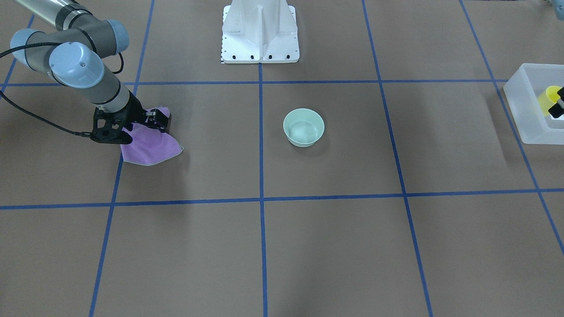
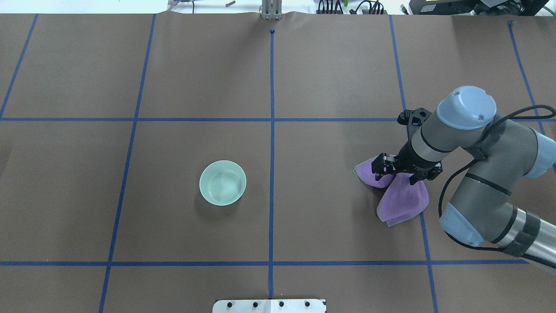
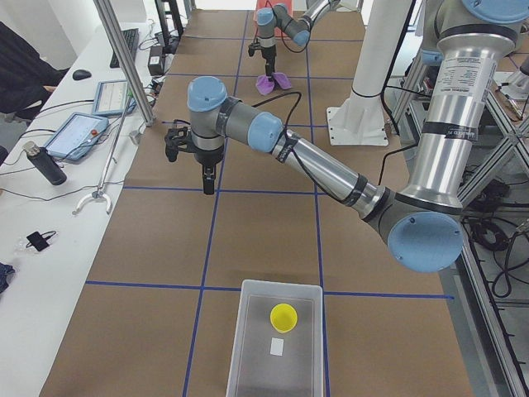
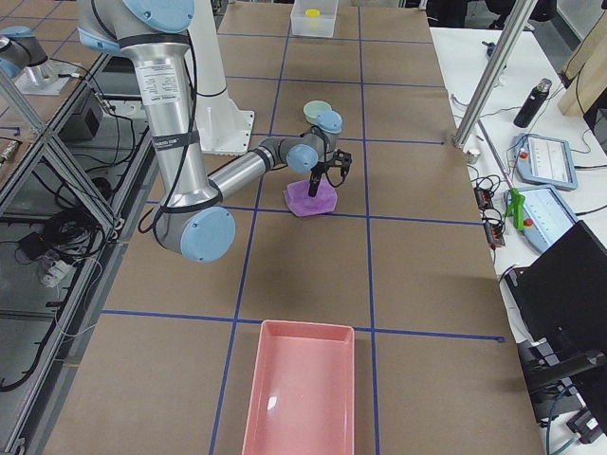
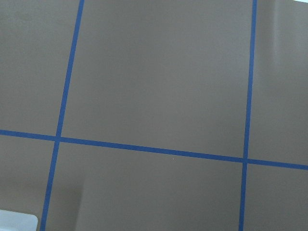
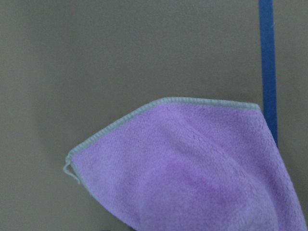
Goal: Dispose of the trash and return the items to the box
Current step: 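Reach the right gripper down to the purple cloth and pinch it, then lift the cloth toward the pink bin while the left gripper nears the bowl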
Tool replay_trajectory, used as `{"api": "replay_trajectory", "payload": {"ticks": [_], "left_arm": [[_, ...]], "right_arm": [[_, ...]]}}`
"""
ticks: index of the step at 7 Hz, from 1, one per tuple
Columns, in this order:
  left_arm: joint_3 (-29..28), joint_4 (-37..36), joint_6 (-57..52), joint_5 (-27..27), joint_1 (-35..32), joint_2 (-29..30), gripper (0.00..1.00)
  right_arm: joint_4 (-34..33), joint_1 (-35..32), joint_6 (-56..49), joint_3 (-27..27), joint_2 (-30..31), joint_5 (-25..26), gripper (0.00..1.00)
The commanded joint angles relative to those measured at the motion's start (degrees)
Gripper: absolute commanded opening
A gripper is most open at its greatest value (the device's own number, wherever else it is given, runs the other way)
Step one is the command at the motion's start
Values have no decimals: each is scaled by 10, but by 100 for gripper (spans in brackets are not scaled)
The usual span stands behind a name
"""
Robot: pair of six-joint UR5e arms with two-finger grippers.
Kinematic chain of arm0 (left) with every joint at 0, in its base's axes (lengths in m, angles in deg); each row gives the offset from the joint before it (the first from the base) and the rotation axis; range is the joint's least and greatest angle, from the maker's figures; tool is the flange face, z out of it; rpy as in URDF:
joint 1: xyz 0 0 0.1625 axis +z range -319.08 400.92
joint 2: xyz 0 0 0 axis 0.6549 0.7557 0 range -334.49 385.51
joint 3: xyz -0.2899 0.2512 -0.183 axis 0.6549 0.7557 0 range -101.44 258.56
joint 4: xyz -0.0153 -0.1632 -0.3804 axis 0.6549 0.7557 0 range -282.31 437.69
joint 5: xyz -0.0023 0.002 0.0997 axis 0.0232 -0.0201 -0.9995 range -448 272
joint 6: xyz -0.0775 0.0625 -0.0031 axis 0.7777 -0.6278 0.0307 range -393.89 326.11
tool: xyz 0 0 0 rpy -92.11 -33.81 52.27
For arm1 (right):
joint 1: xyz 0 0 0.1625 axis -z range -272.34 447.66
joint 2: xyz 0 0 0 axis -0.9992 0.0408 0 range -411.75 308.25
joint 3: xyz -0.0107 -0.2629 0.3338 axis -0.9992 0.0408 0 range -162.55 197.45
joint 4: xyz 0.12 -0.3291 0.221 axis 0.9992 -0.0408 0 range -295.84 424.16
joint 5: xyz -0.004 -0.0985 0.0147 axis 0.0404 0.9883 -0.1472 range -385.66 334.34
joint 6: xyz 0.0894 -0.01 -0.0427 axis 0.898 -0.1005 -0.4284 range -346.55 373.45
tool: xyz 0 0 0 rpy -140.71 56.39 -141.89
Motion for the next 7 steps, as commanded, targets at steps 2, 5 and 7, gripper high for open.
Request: {"api": "replay_trajectory", "payload": {"ticks": [2, 5, 7], "left_arm": [[4, 0, 51, 1, 20, 14, 98], [4, 30, 128, 0, 92, 21, 98], [11, 82, 278, -49, 196, 49, 98]], "right_arm": [[-15, -11, -7, -26, 9, 12, 0], [-80, -69, -19, -108, 18, 10, 0], [-165, -135, -21, -180, 17, 8, 0]]}}
